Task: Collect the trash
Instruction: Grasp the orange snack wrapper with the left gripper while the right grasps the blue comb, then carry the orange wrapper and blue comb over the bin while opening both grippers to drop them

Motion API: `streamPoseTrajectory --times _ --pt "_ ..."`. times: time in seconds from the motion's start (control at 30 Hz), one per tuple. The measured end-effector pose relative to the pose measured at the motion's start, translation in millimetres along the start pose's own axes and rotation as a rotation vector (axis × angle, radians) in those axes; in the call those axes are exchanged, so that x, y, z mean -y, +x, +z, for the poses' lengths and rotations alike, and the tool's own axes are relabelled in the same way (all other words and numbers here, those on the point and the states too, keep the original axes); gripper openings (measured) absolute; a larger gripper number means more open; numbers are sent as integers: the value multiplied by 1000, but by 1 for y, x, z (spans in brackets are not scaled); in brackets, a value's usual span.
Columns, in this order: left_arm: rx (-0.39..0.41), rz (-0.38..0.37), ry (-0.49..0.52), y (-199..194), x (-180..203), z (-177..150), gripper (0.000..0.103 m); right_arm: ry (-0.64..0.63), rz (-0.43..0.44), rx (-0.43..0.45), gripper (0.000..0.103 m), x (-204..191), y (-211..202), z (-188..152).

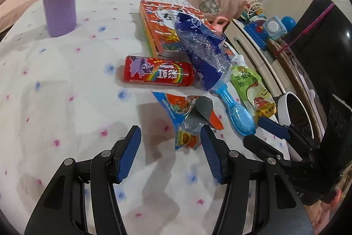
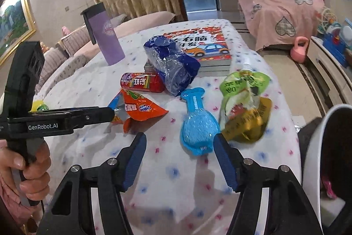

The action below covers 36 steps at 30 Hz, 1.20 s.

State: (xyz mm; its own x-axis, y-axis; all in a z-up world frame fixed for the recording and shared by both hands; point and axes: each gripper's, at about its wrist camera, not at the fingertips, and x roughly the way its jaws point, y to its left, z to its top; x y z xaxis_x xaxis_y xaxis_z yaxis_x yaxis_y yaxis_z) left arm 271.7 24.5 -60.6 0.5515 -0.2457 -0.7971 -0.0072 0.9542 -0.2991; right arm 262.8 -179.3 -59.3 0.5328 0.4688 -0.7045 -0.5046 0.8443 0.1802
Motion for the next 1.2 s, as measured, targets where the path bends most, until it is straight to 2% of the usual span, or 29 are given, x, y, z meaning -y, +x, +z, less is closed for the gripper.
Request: streamPoseTrajectory --times 0.1,0.13,0.17,0.23,0.27,0.33,0.4,0.47,0.73,0.93,0.97,1.0,1.03,1.2 --pt "-10 -10 13 6 1 2 56 -19 -4 -9 65 0 9 5" --pt "-11 -11 15 7 1 3 50 -20 -7 -11 65 1 11 6" --pt "-14 -15 19 9 0 4 36 -21 -9 -12 65 2 14 7" --pt "-29 -29 26 11 -2 4 19 -20 -20 -28 65 5 19 8" --pt "-29 -31 30 11 -3 3 18 -18 -21 -37 65 6 21 8" --pt "-22 -21 41 9 -2 1 17 -12 -27 -68 63 8 29 6" --pt "-19 -25 44 6 -1 -3 16 -14 -39 -77 55 8 31 5" --pt "-16 -23 44 3 0 -6 15 -15 -45 -78 35 6 29 4" --pt "3 -60 27 -17 1 -22 12 29 -16 -47 33 2 7 -11" --pt "13 -106 32 -33 14 -35 10 74 12 -3 31 -3 -29 -31" --pt "13 -116 33 -35 17 -36 9 83 16 4 29 -3 -34 -34" --pt "14 -123 37 -37 20 -38 9 96 23 8 18 -2 -40 -38" --pt "15 -128 43 -39 23 -40 9 111 28 10 15 0 -45 -42" --pt "14 -149 56 -44 36 -46 8 151 -3 5 15 8 -60 -61"
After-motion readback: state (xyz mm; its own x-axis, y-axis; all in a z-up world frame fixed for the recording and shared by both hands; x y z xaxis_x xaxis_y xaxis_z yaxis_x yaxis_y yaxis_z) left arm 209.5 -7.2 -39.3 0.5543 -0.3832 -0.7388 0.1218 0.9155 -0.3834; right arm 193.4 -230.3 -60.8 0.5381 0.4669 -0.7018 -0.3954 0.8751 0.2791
